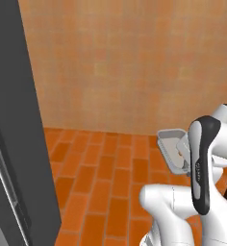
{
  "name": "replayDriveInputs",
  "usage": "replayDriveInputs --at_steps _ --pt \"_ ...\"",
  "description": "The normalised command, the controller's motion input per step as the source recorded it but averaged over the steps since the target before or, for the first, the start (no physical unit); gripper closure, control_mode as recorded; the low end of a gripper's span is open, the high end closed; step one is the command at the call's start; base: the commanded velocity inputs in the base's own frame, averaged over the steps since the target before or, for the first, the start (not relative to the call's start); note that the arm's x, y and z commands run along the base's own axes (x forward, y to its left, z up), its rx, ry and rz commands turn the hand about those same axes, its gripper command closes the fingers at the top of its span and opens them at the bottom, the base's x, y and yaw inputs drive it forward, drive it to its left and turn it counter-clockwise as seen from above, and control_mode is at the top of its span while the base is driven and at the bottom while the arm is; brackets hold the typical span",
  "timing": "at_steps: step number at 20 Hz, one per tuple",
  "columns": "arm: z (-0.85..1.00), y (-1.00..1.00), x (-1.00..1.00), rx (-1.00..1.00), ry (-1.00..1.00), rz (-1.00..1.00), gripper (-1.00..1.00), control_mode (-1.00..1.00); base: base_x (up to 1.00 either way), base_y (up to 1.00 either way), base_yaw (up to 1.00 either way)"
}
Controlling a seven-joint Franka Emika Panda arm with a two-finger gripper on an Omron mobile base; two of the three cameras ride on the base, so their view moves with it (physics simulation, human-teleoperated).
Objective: Take the meat container that has the shrimp and place it on the second highest rack of the freezer. Then take the vegetable container that has the eggplant and lemon and place it on the highest rack of the freezer.
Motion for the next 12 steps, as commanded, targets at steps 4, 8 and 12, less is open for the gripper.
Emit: replayDriveInputs --at_steps 4,8,12 --pt "0.0 0.0 0.0 0.0 0.0 0.0 1.0 1.0 1.0 -0.41 0.34" --pt "0.0 0.0 0.0 0.0 0.0 0.0 1.0 1.0 1.0 -0.17 0.16" --pt "0.0 0.0 0.0 0.0 0.0 0.0 1.0 1.0 1.0 -0.11 0.06"
